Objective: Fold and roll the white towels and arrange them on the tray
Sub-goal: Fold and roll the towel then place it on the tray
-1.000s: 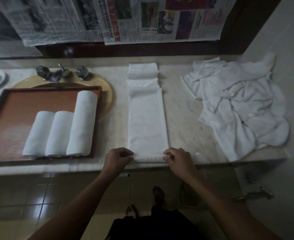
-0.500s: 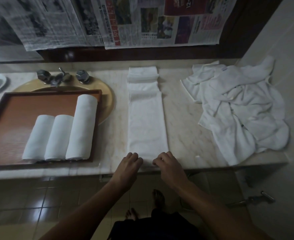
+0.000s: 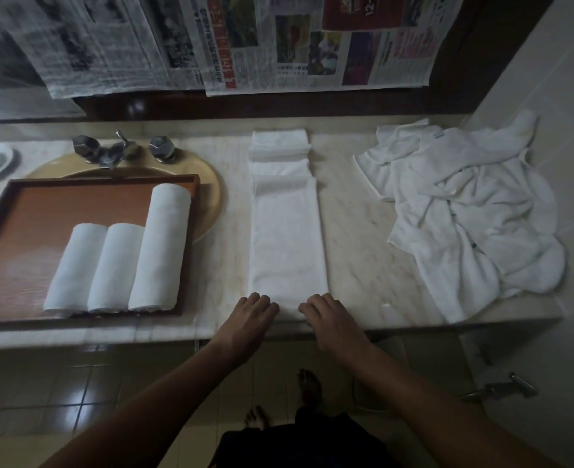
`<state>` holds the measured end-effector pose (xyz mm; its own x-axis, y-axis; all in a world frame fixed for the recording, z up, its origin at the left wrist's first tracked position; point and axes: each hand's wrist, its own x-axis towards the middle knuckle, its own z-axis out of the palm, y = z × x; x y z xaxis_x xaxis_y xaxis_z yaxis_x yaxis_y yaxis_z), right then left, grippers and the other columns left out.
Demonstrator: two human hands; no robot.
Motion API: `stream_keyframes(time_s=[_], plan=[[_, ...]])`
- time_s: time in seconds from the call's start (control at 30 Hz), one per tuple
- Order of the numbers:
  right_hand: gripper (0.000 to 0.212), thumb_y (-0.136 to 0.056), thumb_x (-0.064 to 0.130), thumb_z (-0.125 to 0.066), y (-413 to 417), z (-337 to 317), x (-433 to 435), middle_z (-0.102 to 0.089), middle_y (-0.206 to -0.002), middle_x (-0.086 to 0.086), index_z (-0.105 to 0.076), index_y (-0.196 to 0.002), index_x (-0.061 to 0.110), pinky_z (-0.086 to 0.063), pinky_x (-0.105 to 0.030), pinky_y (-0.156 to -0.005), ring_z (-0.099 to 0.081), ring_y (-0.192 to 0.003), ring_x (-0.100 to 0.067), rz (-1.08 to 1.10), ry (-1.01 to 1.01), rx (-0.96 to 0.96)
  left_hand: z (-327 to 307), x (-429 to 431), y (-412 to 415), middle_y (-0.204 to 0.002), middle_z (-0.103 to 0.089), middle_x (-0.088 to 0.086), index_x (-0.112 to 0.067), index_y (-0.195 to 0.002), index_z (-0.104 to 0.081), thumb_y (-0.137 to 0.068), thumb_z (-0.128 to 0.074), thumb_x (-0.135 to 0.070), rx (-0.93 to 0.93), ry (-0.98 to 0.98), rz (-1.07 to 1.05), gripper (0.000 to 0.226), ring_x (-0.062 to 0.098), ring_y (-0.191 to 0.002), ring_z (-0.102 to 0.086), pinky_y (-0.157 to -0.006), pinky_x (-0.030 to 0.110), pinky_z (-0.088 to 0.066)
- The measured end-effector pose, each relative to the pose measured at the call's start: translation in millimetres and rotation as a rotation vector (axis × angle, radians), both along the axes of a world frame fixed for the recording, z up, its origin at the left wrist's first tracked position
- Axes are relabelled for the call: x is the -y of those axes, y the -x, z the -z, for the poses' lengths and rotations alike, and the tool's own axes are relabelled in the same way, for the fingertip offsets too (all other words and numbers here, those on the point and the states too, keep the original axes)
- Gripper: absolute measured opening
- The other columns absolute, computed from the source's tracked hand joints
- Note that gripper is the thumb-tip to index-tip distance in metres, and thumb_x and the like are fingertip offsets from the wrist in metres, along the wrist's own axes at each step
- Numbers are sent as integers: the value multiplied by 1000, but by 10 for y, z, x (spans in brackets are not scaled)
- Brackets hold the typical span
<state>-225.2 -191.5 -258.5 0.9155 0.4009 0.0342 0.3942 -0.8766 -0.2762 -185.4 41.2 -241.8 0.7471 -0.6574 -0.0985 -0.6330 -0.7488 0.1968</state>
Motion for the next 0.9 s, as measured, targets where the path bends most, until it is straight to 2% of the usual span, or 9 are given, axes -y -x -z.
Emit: stream_keyframes(time_s=[0.17,0.27,0.37,0.43,0.5,0.63,0.77,0.83,0.9], plan=[[43,-69,4,-68,-48,1,30,-60,-102,-5,-63,-110,14,-44,-36,-67,-54,-87,-26,-20,121,40,-4,28,-104,-76,-55,5,-11,-83,-59,-56,-52,6,-94,105,-111,33,27,-67,-49,-53,37,-40],[45,-65,1,-70,-73,-49,39,-61,-102,-4,-65,-107,17,-43,-37,-70,-55,-88,-26,5,103,-36,-102,28,-111,-85,-65,6,-10,-92,-67,-67,-55,4,-200,178,-197,31,29,-78,-59,-62,34,-42],[45,-76,-5,-65,-120,-63,83,-62,-109,1,-64,-113,21,-39,-35,-80,-55,-98,-23,70,-14,-148,-228,-23,-171,-91,-70,-6,-20,-99,-72,-77,-68,-12,-335,217,-325,24,13,-81,-63,-70,25,-50],[27,-91,6,-63,-174,-59,134,-63,-107,6,-65,-111,24,-40,-32,-81,-54,-98,-18,141,-136,-228,-261,-85,-244,-85,-70,-12,-24,-97,-76,-75,-76,-13,-424,295,-432,25,-2,-76,-62,-66,8,-45],[11,-99,21,-63,-232,-78,163,-65,-103,8,-69,-108,23,-42,-28,-81,-53,-95,-10,220,-250,-294,-265,-131,-312,-84,-72,-13,-26,-96,-77,-74,-81,-14,-488,350,-508,26,-9,-76,-63,-63,1,-40],[9,-92,21,-74,-290,-102,170,-68,-98,3,-78,-98,16,-43,-22,-80,-57,-88,-7,316,-389,-301,-259,-139,-366,-78,-70,-14,-27,-91,-76,-75,-84,-13,-510,413,-633,23,-8,-72,-62,-57,1,-39],[7,-88,22,-79,-302,-117,150,-60,-90,7,-77,-93,18,-36,-16,-73,-51,-87,-6,376,-398,-234,-217,-94,-303,-78,-71,-12,-26,-87,-74,-79,-82,-10,-485,480,-720,19,-1,-75,-65,-55,3,-39],[5,-89,18,-77,-279,-128,123,-57,-91,7,-74,-93,18,-35,-12,-70,-51,-85,-6,376,-405,-210,-181,-68,-269,-81,-70,-8,-27,-85,-73,-81,-79,-11,-414,470,-701,18,2,-77,-64,-60,13,-44],[5,-93,13,-73,-230,-121,76,-58,-95,5,-72,-93,17,-44,-18,-71,-56,-84,-10,334,-387,-183,-154,-35,-235,-87,-65,-6,-23,-85,-72,-83,-75,-7,-293,430,-611,16,6,-78,-59,-62,20,-43]])
